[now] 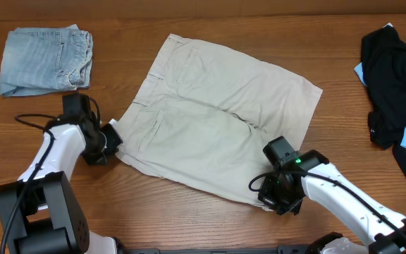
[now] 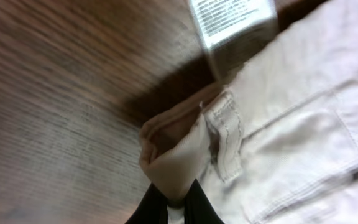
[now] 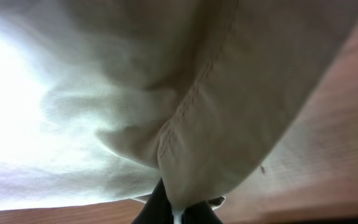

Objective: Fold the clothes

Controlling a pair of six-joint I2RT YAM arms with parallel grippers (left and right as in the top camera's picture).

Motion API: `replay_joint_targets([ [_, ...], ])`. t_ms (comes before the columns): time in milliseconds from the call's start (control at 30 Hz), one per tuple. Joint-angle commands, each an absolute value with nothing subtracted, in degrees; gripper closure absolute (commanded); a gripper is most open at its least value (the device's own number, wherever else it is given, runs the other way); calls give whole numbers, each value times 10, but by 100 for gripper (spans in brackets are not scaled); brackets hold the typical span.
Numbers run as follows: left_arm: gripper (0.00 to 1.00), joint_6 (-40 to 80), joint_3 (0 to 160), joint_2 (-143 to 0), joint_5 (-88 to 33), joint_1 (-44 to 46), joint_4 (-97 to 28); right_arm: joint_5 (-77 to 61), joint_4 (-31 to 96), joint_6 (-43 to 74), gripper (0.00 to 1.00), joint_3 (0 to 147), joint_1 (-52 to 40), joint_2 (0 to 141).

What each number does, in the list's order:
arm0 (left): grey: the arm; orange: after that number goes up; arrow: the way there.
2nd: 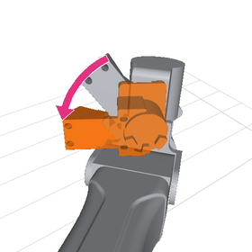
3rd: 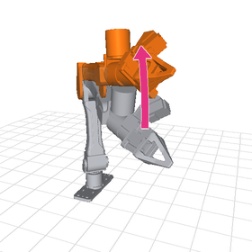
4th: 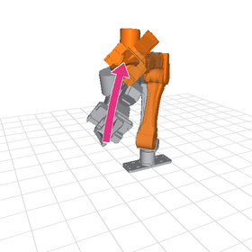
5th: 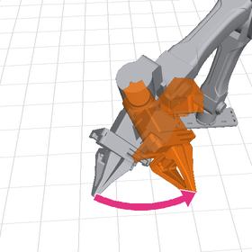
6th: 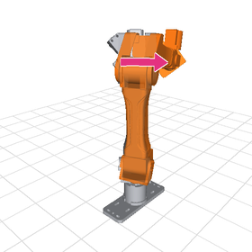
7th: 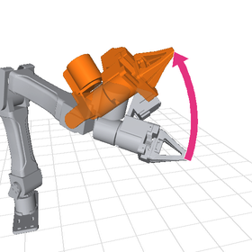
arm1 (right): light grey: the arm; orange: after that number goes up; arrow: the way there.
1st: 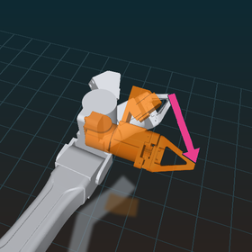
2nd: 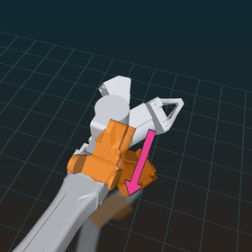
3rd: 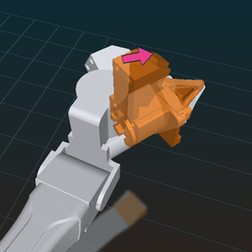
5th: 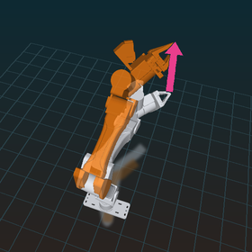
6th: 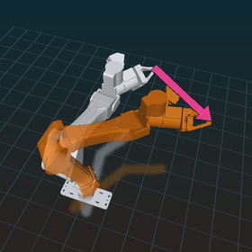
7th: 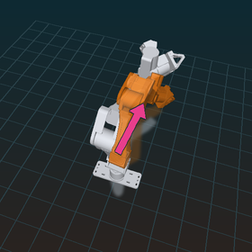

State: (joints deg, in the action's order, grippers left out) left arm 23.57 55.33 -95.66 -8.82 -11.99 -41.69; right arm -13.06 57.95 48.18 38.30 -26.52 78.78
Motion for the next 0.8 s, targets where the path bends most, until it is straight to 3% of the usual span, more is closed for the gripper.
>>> replay_joint_targets([
  [0,96,201,646,-954,-84,-116,-466,-96,622,486,96,439,-252,759],
  [367,96,123,894,-954,-84,-112,-694,-58,772,490,96,585,-250,667],
  [767,96,102,980,-954,-29,-84,-826,-44,861,556,96,590,-250,567],
])
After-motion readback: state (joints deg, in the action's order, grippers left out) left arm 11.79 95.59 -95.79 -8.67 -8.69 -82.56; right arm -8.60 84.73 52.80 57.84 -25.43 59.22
